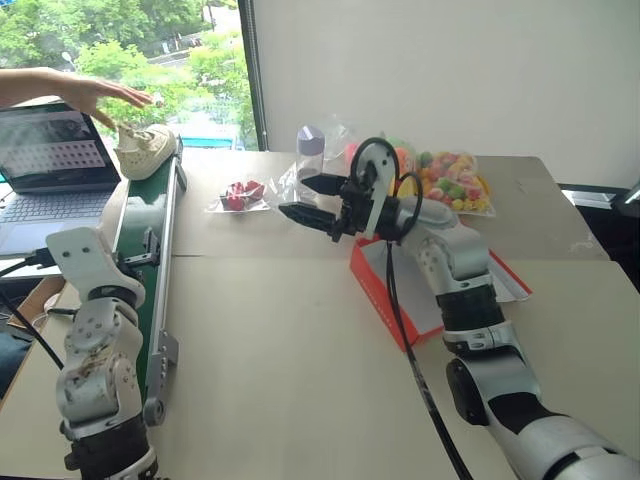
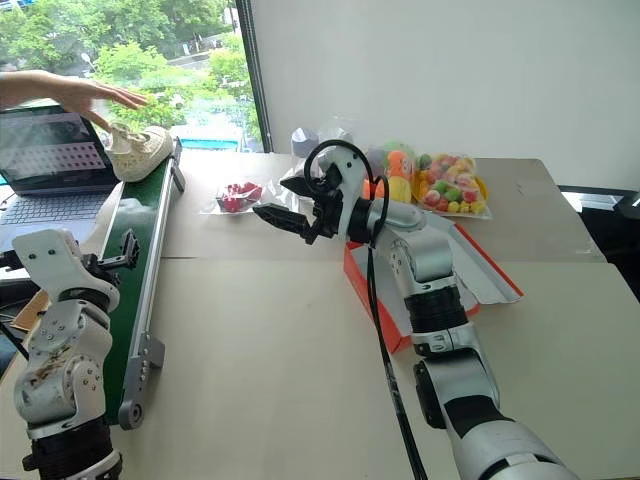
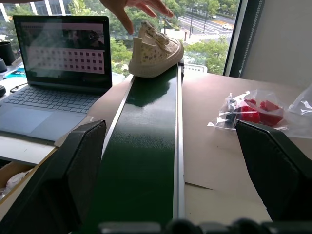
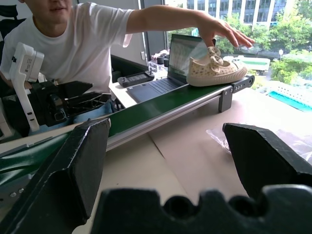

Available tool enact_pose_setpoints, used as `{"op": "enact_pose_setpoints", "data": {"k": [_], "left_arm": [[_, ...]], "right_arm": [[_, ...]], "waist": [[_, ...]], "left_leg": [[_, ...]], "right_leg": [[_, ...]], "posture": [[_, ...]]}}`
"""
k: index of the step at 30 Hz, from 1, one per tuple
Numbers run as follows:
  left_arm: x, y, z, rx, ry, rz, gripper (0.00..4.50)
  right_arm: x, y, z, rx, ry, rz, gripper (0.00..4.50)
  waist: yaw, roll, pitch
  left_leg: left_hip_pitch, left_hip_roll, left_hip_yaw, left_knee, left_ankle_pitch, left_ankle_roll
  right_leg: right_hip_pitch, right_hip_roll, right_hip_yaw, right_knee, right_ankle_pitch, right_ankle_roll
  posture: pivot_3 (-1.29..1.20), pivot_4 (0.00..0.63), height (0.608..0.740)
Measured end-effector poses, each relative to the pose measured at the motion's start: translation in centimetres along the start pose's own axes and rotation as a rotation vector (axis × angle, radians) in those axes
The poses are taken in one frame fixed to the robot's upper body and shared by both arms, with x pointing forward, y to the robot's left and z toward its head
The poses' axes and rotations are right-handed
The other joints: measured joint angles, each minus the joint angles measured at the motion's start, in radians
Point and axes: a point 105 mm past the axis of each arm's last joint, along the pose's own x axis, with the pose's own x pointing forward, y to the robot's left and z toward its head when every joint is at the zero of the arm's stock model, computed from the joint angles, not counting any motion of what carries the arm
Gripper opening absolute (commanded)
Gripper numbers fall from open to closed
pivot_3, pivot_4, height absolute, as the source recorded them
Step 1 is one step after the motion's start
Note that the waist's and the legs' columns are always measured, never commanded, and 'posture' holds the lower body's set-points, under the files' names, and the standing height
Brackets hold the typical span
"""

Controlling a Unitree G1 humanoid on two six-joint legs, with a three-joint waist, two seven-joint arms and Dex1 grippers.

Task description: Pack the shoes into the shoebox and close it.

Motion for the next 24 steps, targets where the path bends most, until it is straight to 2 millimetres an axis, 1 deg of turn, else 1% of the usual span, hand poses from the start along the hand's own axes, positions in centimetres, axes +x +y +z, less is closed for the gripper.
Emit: {"op": "enact_pose_setpoints", "data": {"k": [5,7,9,10,11,14,16,21,24], "left_arm": [[0.3,0.1,-0.2,0.011,0.004,0.006,4.5],[0.5,0.6,-0.5,0.029,0.016,0.017,4.5],[0.7,1.9,-0.7,0.056,0.03,0.037,4.5],[0.8,3.0,-0.8,0.071,0.04,0.06,4.5],[0.8,3.5,-0.8,0.076,0.044,0.073,4.5],[1.1,6.2,-1.1,0.091,0.078,0.09,4.5],[1.2,6.8,-1.1,0.104,0.09,0.076,4.5],[1.8,7.1,-1.1,0.137,0.117,-0.043,4.5],[2.0,7.1,-1.8,0.152,0.158,-0.104,4.5]], "right_arm": [[0.1,0.3,0.4,-0.013,0.003,-0.001,4.45],[0.2,0.5,0.6,-0.024,-0.001,-0.001,4.45],[0.2,0.7,0.8,-0.028,0.001,0.002,4.45],[0.2,0.8,0.8,-0.027,0.004,0.0,4.45],[0.2,0.8,0.8,-0.027,0.005,-0.001,4.45],[0.2,0.8,0.6,-0.022,0.016,-0.004,4.45],[0.2,0.9,0.7,-0.027,0.015,-0.003,4.45],[0.3,1.3,0.8,-0.041,0.019,0.008,4.45],[0.3,1.3,0.7,-0.041,0.028,0.008,4.45]], "waist": [[-0.001,0.0,0.0],[-0.002,0.0,0.0],[-0.004,0.0,0.0],[-0.005,0.0,0.0],[-0.005,0.0,0.0],[-0.004,0.0,0.0],[-0.003,0.0,0.0],[0.0,0.0,0.0],[-0.001,0.0,0.0]], "left_leg": [[-0.003,0.0,0.0,0.0,0.0,0.0],[-0.004,0.0,0.0,0.0,0.0,0.0],[-0.005,0.0,0.0,0.0,0.0,0.0],[-0.005,0.001,0.0,0.0,0.0,0.0],[-0.005,0.001,0.0,0.0,0.0,0.0],[-0.006,0.001,0.0,0.0,0.0,0.0],[-0.006,0.0,0.0,0.0,0.0,0.0],[-0.01,0.0,0.0,0.0,0.0,-0.001],[-0.012,0.0,0.0,0.0,0.0,-0.001]], "right_leg": [[-0.003,0.0,0.0,0.0,0.002,-0.003],[-0.004,0.0,0.0,0.001,0.002,-0.003],[-0.005,0.001,0.0,0.001,0.002,-0.003],[-0.006,0.001,0.0,0.001,0.002,-0.003],[-0.006,0.001,0.0,0.001,0.002,-0.003],[-0.007,0.0,-0.001,0.001,0.002,-0.003],[-0.007,0.0,-0.001,0.001,0.001,-0.003],[-0.011,-0.002,-0.001,0.001,0.002,-0.005],[-0.013,-0.001,-0.002,0.001,0.003,-0.007]], "posture": [[0.0,0.15,0.74],[0.0,0.15,0.74],[0.0,0.15,0.74],[0.0,0.15,0.74],[0.0,0.15,0.74],[0.0,0.15,0.74],[0.0,0.15,0.74],[0.0,0.15,0.74],[0.0,0.15,0.74]]}}
